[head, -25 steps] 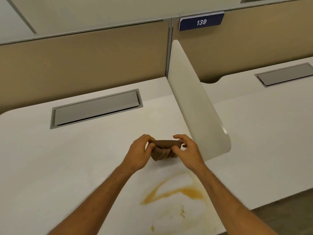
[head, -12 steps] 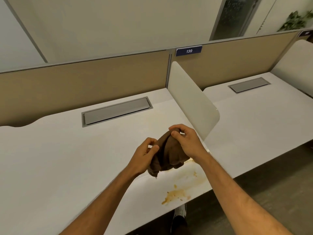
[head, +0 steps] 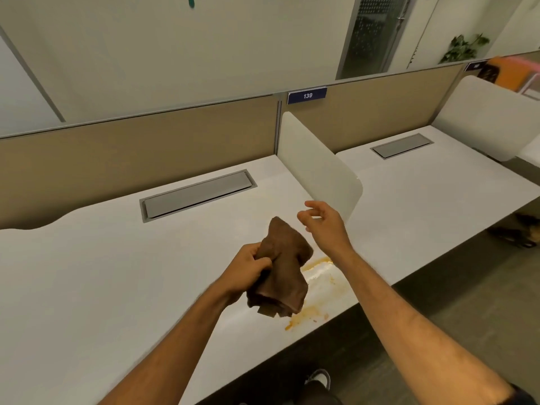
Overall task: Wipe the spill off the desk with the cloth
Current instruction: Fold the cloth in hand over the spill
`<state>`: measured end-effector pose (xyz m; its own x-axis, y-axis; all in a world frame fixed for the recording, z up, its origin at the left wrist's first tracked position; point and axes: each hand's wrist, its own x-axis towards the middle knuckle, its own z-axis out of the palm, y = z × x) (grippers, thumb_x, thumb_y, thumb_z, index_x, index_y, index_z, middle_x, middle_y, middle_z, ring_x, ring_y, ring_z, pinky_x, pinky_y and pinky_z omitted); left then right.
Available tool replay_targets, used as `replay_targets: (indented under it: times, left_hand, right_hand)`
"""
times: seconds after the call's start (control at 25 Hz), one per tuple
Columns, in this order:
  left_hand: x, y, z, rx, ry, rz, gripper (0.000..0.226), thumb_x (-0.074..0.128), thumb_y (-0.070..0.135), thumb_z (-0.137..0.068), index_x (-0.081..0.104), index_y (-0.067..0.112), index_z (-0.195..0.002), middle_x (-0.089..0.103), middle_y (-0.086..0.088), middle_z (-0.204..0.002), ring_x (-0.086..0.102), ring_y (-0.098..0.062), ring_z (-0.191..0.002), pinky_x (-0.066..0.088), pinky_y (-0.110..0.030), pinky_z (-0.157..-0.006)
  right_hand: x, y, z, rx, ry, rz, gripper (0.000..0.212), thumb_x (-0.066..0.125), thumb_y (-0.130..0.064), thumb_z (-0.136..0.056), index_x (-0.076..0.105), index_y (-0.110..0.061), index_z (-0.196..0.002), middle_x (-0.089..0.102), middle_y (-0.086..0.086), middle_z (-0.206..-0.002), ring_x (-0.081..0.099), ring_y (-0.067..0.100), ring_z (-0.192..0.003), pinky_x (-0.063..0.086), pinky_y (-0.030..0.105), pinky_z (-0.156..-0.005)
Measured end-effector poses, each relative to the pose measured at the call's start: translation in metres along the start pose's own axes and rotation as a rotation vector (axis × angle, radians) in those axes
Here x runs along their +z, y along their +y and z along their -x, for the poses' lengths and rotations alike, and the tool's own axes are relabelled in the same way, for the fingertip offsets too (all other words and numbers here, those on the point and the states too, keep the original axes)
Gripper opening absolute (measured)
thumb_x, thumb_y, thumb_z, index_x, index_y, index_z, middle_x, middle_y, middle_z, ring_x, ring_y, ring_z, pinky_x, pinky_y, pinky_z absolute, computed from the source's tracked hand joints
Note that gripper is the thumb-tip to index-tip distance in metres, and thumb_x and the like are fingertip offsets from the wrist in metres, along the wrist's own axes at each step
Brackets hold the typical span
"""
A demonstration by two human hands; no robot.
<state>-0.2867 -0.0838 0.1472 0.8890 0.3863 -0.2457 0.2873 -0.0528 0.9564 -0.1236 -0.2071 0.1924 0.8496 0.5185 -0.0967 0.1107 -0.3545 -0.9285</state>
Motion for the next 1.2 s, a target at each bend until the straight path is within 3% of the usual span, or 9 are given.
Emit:
replay_targets:
  times: [0.08,0.2,0.36,0.56,0.76,0.92,1.0,1.12,1.2]
  left_hand:
    - [-0.007,-0.006,0.005,-0.033,0.016,0.04,0.023,0.051,0.004,-0.096,0.068,-0.002,-0.111,0.068,-0.03,-0.108,0.07,-0.042,-0.098,0.061,-0.053,-0.086]
    - [-0.022,-0.009,0.01,-0.043,0.035,0.087,0.039,0.054,0.014,-0.081,0.064,-0.009,-0.111,0.063,-0.038,-0.104,0.066,-0.037,-0.086,0.059,-0.046,-0.074]
    - [-0.032,-0.014,0.011,-0.04,0.024,0.074,0.043,0.054,0.018,-0.078,0.062,-0.009,-0.111,0.062,-0.037,-0.101,0.064,-0.035,-0.082,0.057,-0.042,-0.067]
    - [-0.034,-0.016,0.014,-0.055,0.019,0.041,0.019,0.061,0.009,-0.098,0.076,0.015,-0.107,0.08,-0.005,-0.098,0.077,-0.017,-0.089,0.062,-0.028,-0.075]
    - [0.004,-0.017,0.013,0.022,0.309,-0.013,0.013,0.069,0.01,-0.087,0.08,0.016,-0.089,0.079,-0.001,-0.082,0.075,-0.018,-0.076,0.06,-0.024,-0.065]
    - [0.025,-0.019,0.01,0.06,0.436,-0.11,0.021,0.082,0.024,-0.082,0.075,0.023,-0.101,0.075,0.011,-0.092,0.071,-0.005,-0.087,0.052,-0.012,-0.067]
    - [0.021,-0.025,0.006,0.031,0.393,-0.155,0.032,0.088,0.031,-0.08,0.071,0.022,-0.106,0.073,0.011,-0.104,0.067,-0.006,-0.099,0.049,-0.017,-0.079]
    - [0.015,-0.035,0.005,-0.106,0.124,-0.059,0.047,0.086,0.046,-0.08,0.07,0.023,-0.118,0.069,0.007,-0.127,0.059,-0.014,-0.125,0.047,-0.034,-0.104]
    - [0.019,-0.039,0.007,-0.116,-0.042,0.029,0.058,0.082,0.058,-0.071,0.073,0.019,-0.113,0.076,0.005,-0.117,0.065,-0.02,-0.122,0.051,-0.04,-0.106]
  right_hand:
    - [0.004,0.022,0.015,-0.042,-0.119,0.081,0.042,0.071,-0.03,-0.095,0.06,-0.024,-0.135,0.066,-0.003,-0.131,0.061,0.02,-0.122,0.052,0.041,-0.105]
    - [0.014,0.036,0.031,-0.143,-0.389,0.11,0.061,0.076,-0.039,-0.087,0.052,-0.038,-0.144,0.055,-0.013,-0.147,0.051,0.017,-0.135,0.045,0.044,-0.114]
    - [0.035,0.048,0.047,-0.066,-0.631,0.083,0.093,0.082,-0.044,-0.074,0.031,-0.052,-0.151,0.047,-0.011,-0.149,0.055,0.018,-0.129,0.057,0.044,-0.1]
    - [0.05,0.064,0.055,0.027,-0.517,0.054,0.063,0.076,-0.045,-0.078,0.055,-0.034,-0.136,0.067,-0.005,-0.122,0.068,0.018,-0.109,0.06,0.046,-0.093]
    - [0.056,0.069,0.064,0.05,-0.441,-0.041,0.046,0.068,-0.033,-0.087,0.059,-0.034,-0.132,0.072,-0.012,-0.115,0.07,0.008,-0.105,0.059,0.042,-0.096]
    - [0.037,0.076,0.071,0.095,-0.361,-0.069,0.049,0.068,-0.046,-0.082,0.058,-0.038,-0.129,0.071,-0.01,-0.115,0.07,0.011,-0.104,0.061,0.041,-0.093]
    - [0.02,0.085,0.075,0.134,-0.344,-0.084,0.051,0.073,-0.053,-0.079,0.059,-0.039,-0.126,0.071,-0.006,-0.115,0.071,0.016,-0.102,0.062,0.042,-0.09]
    - [0.001,0.093,0.081,0.188,-0.383,-0.226,0.055,0.079,-0.062,-0.073,0.064,-0.039,-0.122,0.075,-0.004,-0.112,0.074,0.019,-0.1,0.062,0.044,-0.09]
    - [-0.004,0.095,0.083,0.244,-0.381,-0.323,0.067,0.074,-0.073,-0.071,0.065,-0.033,-0.124,0.074,0.0,-0.116,0.074,0.022,-0.103,0.061,0.044,-0.092]
